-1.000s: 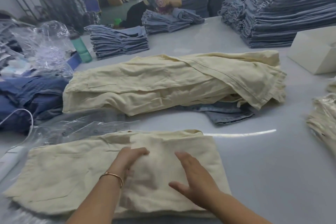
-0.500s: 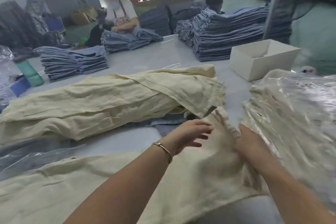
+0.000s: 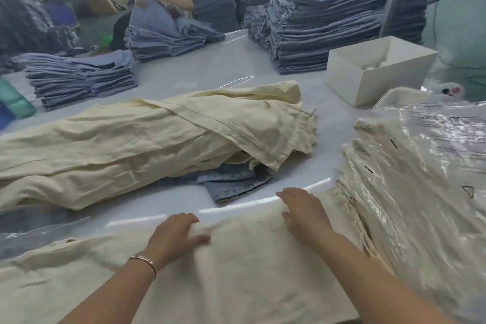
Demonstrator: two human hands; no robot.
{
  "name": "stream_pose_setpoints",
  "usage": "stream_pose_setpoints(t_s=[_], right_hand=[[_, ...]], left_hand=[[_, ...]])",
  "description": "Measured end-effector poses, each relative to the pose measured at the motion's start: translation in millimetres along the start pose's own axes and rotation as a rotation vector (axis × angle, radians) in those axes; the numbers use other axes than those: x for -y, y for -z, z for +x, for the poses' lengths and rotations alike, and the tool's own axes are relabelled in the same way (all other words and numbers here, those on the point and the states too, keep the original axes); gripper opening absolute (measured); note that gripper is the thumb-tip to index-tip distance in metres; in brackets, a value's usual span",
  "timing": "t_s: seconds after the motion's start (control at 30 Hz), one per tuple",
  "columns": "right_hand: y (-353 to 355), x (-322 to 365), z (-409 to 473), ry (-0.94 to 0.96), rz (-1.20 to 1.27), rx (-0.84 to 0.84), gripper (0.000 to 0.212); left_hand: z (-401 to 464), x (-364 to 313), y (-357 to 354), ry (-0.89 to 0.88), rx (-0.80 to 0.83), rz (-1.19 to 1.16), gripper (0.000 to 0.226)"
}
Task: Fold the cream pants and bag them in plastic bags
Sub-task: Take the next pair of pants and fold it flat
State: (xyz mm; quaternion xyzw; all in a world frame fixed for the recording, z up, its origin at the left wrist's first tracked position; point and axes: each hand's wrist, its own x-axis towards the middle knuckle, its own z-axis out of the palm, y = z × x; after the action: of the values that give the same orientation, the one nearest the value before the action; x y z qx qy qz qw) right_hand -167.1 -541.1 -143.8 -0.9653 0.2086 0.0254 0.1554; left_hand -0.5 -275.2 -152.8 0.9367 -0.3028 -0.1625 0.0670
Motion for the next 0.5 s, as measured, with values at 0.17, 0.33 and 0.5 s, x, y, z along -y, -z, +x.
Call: stream_pose_setpoints(t_s=[0.17, 0.33, 0.5], right_hand=[[-5, 1, 39, -0.005, -0.06, 0.156, 0.031], [29, 2, 38, 0.11, 0.073, 0.115, 0.02], [49, 4, 0, 0.182, -0.049, 0.404, 0.025]], left_hand=[[1, 23, 10, 0.053, 0.059, -0.434, 0.032], [0, 28, 28, -0.15, -0.024, -0.263, 0.045], [-33, 24, 20, -0.65, -0.254, 0.094, 0.036]])
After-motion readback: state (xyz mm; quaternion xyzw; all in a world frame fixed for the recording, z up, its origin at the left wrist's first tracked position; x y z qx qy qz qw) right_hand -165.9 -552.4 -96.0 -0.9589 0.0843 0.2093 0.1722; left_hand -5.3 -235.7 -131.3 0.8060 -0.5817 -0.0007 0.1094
